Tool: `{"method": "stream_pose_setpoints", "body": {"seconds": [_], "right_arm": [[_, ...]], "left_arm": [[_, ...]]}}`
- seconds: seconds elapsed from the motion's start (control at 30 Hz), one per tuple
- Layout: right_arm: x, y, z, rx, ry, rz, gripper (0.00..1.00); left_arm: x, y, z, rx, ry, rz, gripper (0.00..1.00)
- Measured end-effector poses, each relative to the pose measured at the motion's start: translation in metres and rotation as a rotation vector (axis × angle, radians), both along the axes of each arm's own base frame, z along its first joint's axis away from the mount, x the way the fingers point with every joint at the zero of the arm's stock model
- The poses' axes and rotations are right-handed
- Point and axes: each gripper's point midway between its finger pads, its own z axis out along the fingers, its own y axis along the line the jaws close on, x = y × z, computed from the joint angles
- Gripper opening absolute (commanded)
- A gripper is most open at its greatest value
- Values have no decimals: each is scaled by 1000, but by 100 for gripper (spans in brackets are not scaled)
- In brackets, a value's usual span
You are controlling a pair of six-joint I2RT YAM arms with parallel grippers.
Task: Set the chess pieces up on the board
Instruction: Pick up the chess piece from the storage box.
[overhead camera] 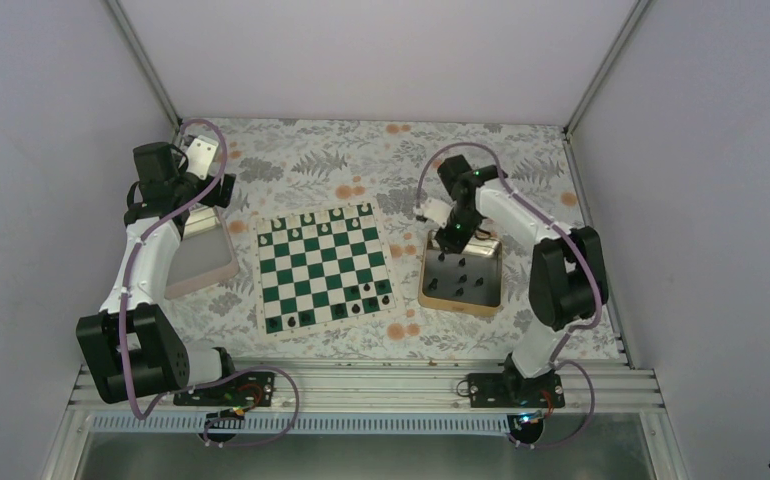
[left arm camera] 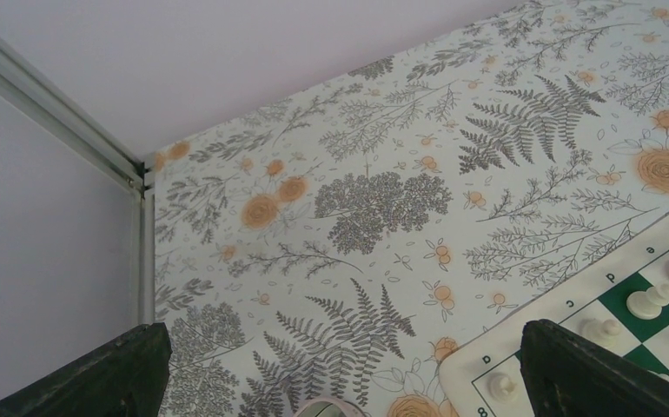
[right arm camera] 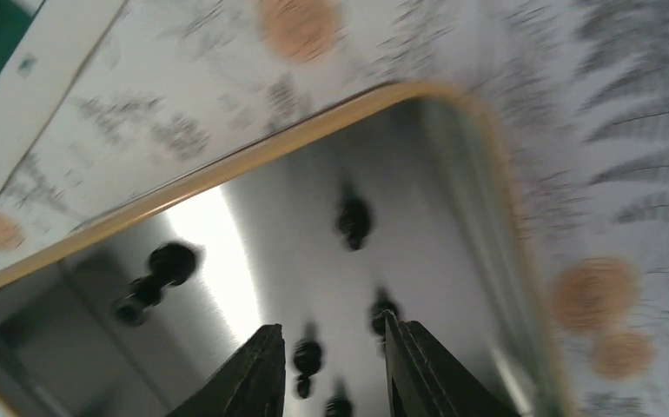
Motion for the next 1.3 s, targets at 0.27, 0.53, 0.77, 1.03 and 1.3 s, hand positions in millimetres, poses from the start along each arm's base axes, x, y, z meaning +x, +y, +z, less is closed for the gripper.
{"method": "stream_pose_setpoints", "body": {"seconds": [0.27, 0.53, 0.77, 1.03, 1.3], "right_arm": [[-47, 17, -11, 28, 68, 68, 39], [-68, 27, -13, 47, 83, 99, 37], [-82, 34, -24, 39, 108, 102, 36], [-80, 37, -29, 27, 82, 93, 36], [-83, 32, -40, -1, 78, 79, 35]], "left_arm": [[0, 0, -1, 0, 2, 0, 100], [0, 0, -1, 0, 2, 0, 100], [0, 0, -1, -1, 3, 0, 100], [0, 0, -1, -1, 3, 0, 100], [0, 0, -1, -1, 3, 0, 100]]}}
